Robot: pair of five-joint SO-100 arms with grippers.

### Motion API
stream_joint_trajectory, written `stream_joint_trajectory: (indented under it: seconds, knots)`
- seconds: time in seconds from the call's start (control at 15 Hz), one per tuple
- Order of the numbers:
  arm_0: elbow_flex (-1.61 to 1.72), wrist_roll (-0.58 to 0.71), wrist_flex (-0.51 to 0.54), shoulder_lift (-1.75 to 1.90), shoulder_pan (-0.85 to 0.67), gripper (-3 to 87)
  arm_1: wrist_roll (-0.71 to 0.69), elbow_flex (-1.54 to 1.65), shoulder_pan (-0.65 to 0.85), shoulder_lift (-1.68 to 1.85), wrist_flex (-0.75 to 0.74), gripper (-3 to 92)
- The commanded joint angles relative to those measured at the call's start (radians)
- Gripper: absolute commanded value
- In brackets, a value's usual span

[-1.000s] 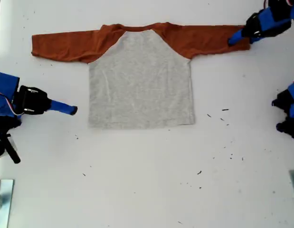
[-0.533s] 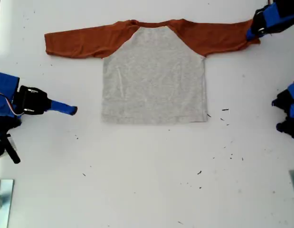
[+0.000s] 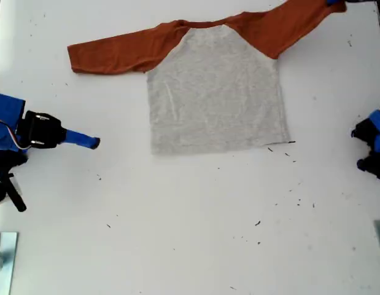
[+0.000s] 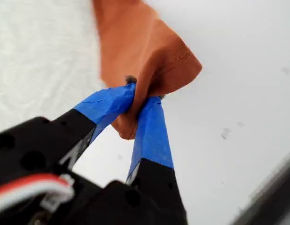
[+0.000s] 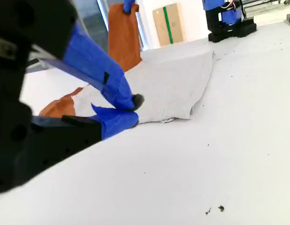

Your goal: Fold t shirt

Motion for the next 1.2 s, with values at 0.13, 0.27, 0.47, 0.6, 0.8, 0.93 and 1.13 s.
stream_joint_trajectory:
  seconds: [0.13, 0.27, 0.47, 0.6, 0.8, 0.93, 1.13]
  knots:
    - [0.011, -0.006, -0.003, 0.008, 0.020, -0.2, 0.221, 0.015, -0.515, -0.117, -0.255, 3.5]
    - [0.011, -0.008, -0.003, 0.008, 0.017, -0.2, 0.301, -0.071, -0.756, -0.273, -0.356, 19.3]
    - [0.011, -0.009, -0.003, 0.008, 0.012, -0.2, 0.336, -0.313, -0.758, -0.298, -0.121, 14.4]
    - [0.011, -0.009, -0.003, 0.008, 0.011, 0.7, 0.331, -0.143, -0.632, -0.071, -0.051, 14.3]
    - [0.011, -0.005, -0.003, 0.008, -0.011, -0.2, 0.370, 0.456, -0.525, 0.342, -0.055, 5.0]
    - [0.011, -0.021, -0.003, 0.008, -0.008, -0.2, 0.465, 0.877, -0.569, 0.632, -0.135, 3.6]
    - [0.005, -0.262, 0.006, 0.009, -0.029, -0.3, 0.574, 1.206, -0.655, 0.950, -0.101, 3.5]
